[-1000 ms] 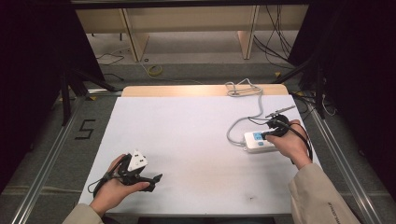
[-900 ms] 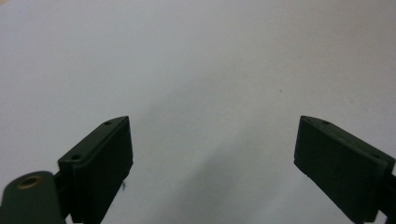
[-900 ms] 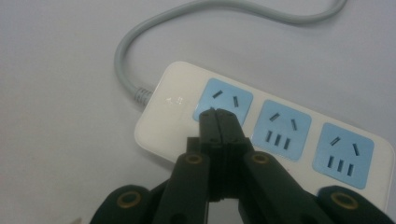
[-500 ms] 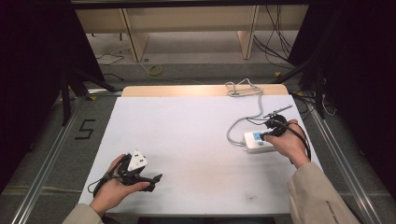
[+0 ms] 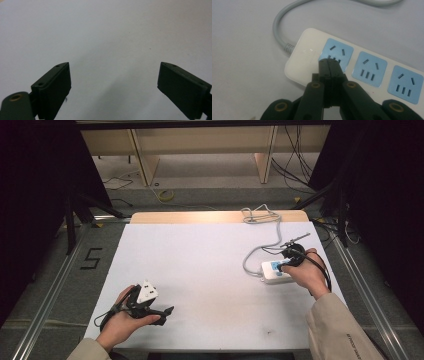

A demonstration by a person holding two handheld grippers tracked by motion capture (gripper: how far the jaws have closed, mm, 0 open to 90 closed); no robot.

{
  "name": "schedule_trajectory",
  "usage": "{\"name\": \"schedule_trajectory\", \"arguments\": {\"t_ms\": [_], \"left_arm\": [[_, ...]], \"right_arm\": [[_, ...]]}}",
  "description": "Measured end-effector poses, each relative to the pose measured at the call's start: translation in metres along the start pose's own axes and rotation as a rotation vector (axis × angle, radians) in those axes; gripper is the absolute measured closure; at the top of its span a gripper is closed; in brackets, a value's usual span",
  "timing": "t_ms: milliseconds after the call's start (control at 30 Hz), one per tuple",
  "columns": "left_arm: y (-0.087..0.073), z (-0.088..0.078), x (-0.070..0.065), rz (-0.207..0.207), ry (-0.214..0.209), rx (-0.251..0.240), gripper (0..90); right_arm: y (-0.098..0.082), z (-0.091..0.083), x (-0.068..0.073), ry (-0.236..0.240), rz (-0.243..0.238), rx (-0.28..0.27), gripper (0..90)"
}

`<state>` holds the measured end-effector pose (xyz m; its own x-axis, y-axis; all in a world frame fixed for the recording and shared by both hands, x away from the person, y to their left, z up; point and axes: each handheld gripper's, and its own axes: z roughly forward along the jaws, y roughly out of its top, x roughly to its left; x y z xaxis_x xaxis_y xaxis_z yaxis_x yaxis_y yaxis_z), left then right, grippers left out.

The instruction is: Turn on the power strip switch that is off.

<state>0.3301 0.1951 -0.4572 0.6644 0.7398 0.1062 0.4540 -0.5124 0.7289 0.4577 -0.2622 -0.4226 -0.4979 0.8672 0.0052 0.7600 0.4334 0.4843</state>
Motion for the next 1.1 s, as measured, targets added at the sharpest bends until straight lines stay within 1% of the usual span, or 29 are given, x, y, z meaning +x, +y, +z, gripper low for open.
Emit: {"name": "schedule_trajectory", "arguments": {"t_ms": [333,633,1100], "left_arm": [[0.0000,0.0001,-0.0001,0.000,-0.001,0.000,11.2],[0.0003,0.0002,-0.0003,0.002,0.001,0.002,11.2],[0.0002,0.0002,-0.0002,0.002,0.000,0.001,11.2]], "right_arm": [[0.0002,0.0030,0.0001,-0.001,-0.001,0.015,90.0],[0.0013,0.0055,0.0018,0.001,-0.012,0.026,90.0],[0.0020,0.0080,0.0013,-0.002,-0.007,0.039,90.0]]}}
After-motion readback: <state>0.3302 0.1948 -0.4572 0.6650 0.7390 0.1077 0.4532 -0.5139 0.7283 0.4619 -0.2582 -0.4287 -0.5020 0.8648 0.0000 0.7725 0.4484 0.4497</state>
